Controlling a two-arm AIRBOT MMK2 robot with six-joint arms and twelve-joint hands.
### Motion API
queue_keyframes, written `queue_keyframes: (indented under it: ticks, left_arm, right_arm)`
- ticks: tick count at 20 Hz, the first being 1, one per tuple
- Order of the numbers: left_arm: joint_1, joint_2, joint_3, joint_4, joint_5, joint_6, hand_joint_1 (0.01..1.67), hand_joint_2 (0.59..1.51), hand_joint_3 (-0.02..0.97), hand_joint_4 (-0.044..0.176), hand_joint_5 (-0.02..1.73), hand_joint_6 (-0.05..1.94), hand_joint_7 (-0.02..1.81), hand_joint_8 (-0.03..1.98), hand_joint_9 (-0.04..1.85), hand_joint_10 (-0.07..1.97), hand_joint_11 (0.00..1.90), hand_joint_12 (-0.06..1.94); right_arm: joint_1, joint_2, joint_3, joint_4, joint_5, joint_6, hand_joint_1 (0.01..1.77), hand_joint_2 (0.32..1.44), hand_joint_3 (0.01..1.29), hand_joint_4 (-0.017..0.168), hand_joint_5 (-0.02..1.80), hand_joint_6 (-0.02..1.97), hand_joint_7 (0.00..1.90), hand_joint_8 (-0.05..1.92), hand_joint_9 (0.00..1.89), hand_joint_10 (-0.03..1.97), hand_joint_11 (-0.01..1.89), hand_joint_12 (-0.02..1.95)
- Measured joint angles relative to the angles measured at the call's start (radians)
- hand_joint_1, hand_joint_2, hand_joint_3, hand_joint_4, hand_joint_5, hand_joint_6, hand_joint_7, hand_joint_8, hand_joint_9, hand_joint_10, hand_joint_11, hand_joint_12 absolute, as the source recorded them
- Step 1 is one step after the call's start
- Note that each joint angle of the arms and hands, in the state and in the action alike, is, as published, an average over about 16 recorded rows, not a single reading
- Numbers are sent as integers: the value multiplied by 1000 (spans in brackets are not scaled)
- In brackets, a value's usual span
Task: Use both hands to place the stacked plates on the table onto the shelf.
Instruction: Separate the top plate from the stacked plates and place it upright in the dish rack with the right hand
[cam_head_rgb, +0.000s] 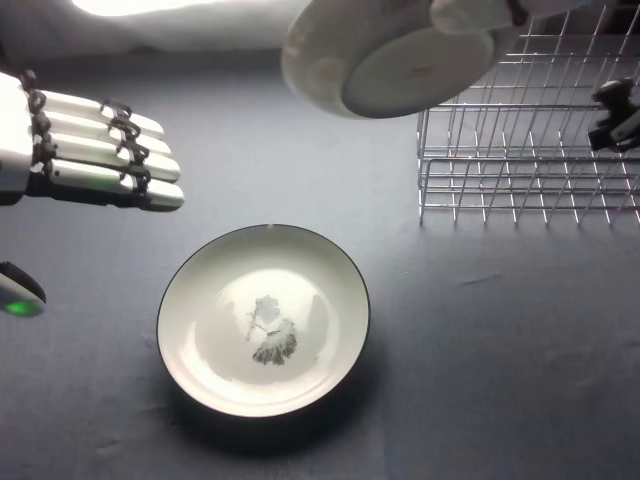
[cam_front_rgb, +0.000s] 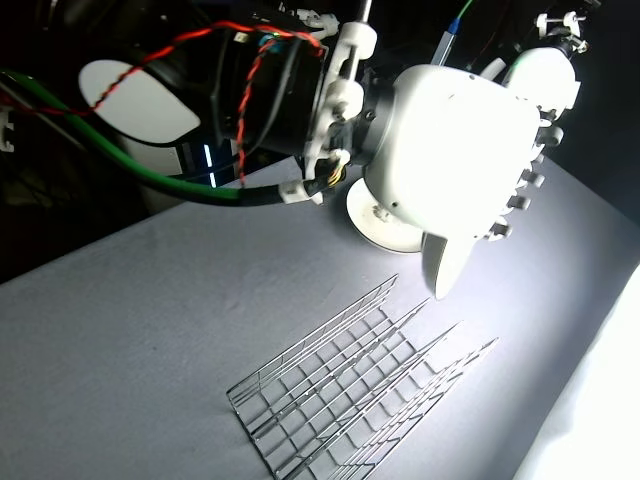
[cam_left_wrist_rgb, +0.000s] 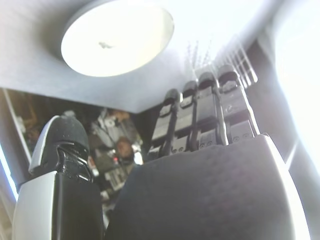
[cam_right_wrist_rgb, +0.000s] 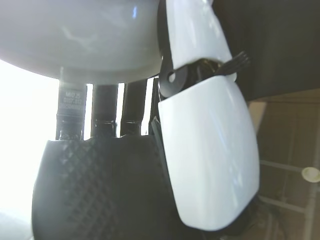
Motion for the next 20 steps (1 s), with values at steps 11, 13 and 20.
queue_keyframes:
  ticks: [11, 13, 20]
  left_arm:
    - [68, -23, -84, -7, 83, 45, 243, 1194, 10, 4, 20, 16, 18, -1, 19, 8, 19, 14]
    - [88, -30, -97, -9, 100, 51, 242, 1194, 10, 4, 20, 16, 19, -1, 19, 8, 19, 14]
    - [149, -45, -137, -15, 161, 59, 239, 1195, 10, 3, 19, 16, 19, -1, 19, 8, 18, 14]
  right_arm:
    - [9, 74, 17, 6, -31, -6, 1357, 1002, 12, -6, 956, 815, 1043, 757, 1036, 983, 844, 1282]
    - [7, 89, 18, 2, -35, -7, 1349, 1004, 12, -6, 954, 826, 1045, 766, 1041, 952, 845, 1296]
    - [-17, 133, 25, -11, -41, -9, 1331, 1010, 12, -7, 952, 849, 1044, 745, 1037, 993, 847, 1297]
